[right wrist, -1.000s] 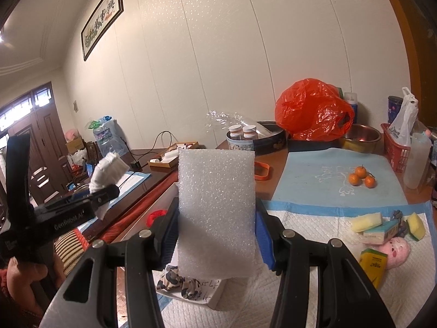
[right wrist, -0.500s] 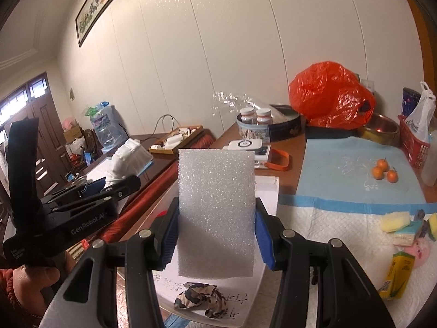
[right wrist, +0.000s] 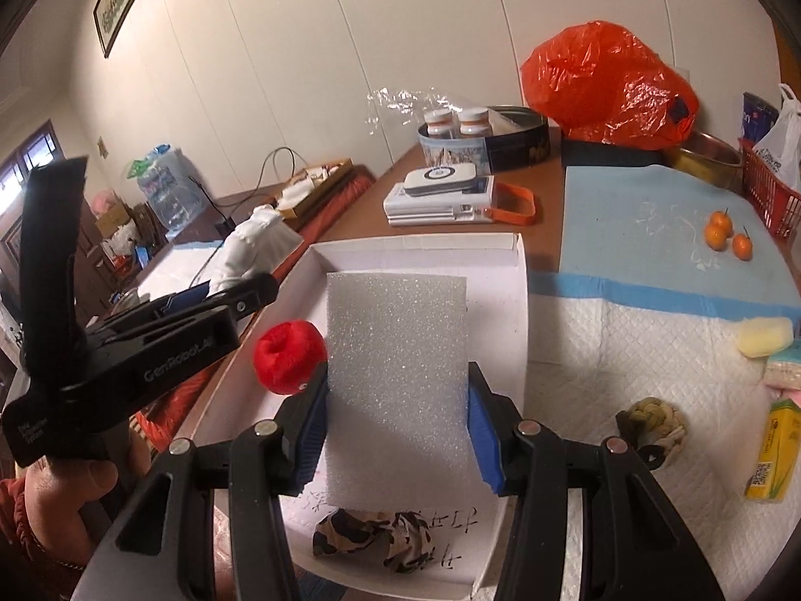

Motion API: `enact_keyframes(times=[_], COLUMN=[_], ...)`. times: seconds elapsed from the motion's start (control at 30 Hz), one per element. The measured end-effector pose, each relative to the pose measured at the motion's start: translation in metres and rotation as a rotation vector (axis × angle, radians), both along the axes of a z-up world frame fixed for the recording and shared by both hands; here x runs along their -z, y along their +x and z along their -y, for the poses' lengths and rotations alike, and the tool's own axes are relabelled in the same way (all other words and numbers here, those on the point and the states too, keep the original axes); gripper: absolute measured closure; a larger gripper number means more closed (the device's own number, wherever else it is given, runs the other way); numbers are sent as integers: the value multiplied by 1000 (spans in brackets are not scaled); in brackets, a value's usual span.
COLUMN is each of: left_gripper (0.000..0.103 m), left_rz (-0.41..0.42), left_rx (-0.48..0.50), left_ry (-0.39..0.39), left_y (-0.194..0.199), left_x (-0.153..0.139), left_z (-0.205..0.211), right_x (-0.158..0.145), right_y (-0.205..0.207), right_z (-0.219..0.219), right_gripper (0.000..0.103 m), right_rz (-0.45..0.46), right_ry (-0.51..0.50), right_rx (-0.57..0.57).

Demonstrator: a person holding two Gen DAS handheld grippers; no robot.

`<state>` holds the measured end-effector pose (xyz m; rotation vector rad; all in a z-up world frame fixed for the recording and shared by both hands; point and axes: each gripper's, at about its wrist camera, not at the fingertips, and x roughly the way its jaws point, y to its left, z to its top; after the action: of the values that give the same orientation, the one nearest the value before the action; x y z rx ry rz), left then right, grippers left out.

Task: Organize soft objects
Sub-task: 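Release the towel from the left tool while the right tool lowers the foam into the tray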

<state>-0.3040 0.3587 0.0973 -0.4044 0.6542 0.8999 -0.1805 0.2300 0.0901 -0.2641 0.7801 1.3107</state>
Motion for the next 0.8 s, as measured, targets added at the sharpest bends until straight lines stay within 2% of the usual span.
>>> enact_keyframes(times=[0.13, 0.17, 0.23, 0.27, 0.3, 0.33, 0.37, 0.4, 0.53, 0.8], left_gripper=[59, 56, 45, 27, 11, 5, 0, 0, 0, 0], left_rz=[-14, -16, -12, -11, -7, 7, 24, 36, 80, 118], left_rx=[6, 5, 1, -5, -17, -40, -60, -74, -111, -131], left_ry=[-35, -40, -56, -55, -45, -17, 5, 16, 15, 42], left_y=[6, 6, 7, 7, 6, 2, -2, -6, -21, -35], left_x=[10, 12, 15, 16, 17, 15, 13, 11, 5, -10], left_z=[-10, -12, -16, -16, -18, -17, -17, -18, -20, -7], right_x=[3, 2, 3, 4, 4, 6, 7, 9, 9, 5], right_y=[-3, -4, -4, -5, -5, -5, -6, -6, -10, -12], right_z=[-5, -5, -6, -8, -9, -12, -13, -13, -10, -2], right_gripper=[53, 53, 53, 52, 47, 23, 11, 0, 0, 0], right_rz=[12, 16, 26, 30, 32, 33, 30, 30, 71, 70], right_ry=[-12, -14, -16, -17, -20, -27, -38, -35, -22, -10], right_rx=[5, 7, 15, 15, 10, 2, -8, -8, 10, 25])
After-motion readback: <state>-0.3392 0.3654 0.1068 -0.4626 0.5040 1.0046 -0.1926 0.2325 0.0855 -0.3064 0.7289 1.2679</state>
